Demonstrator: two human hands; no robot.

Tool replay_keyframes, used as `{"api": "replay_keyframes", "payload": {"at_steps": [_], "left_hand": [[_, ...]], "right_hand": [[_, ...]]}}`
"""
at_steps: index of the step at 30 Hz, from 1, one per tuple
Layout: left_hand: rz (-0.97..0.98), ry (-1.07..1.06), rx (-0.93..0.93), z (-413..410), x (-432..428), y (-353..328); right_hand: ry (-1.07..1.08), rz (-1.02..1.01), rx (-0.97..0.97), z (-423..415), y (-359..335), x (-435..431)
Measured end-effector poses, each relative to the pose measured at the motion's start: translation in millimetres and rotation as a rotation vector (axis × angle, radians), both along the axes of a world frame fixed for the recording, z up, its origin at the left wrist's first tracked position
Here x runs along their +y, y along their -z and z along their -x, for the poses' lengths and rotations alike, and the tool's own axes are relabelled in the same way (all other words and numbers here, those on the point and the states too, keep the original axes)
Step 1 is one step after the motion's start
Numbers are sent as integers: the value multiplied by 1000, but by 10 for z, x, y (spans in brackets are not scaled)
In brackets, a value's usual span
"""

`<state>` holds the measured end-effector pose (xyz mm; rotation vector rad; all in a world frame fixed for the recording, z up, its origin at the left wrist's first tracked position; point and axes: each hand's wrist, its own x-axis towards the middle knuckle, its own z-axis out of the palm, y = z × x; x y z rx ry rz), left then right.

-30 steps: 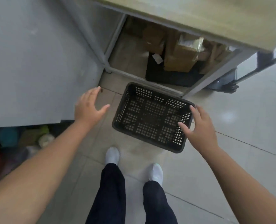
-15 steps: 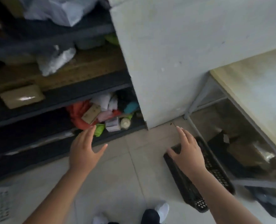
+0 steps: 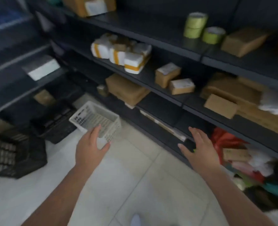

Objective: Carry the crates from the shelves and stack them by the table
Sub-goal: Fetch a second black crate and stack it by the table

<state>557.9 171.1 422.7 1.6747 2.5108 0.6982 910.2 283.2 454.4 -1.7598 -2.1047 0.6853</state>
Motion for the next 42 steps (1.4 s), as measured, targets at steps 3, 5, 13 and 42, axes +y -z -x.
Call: {"api": "replay_keyframes", "payload": {"at_steps": [3, 5, 13, 42], "left_hand": [[-7, -215, -19, 544, -243, -69], [14, -361, -19, 830, -395, -88], [-14, -799, -29, 1672, -960, -266], [81, -1340, -375, 7210, -1816, 1413]], "right_hand": [[-203, -20, 9, 833, -9, 325], [-317, -20, 9, 1321, -13, 510], [-699, 41, 55, 3140, -33, 953], [-1120, 7, -44, 10582, 1230, 563]]}}
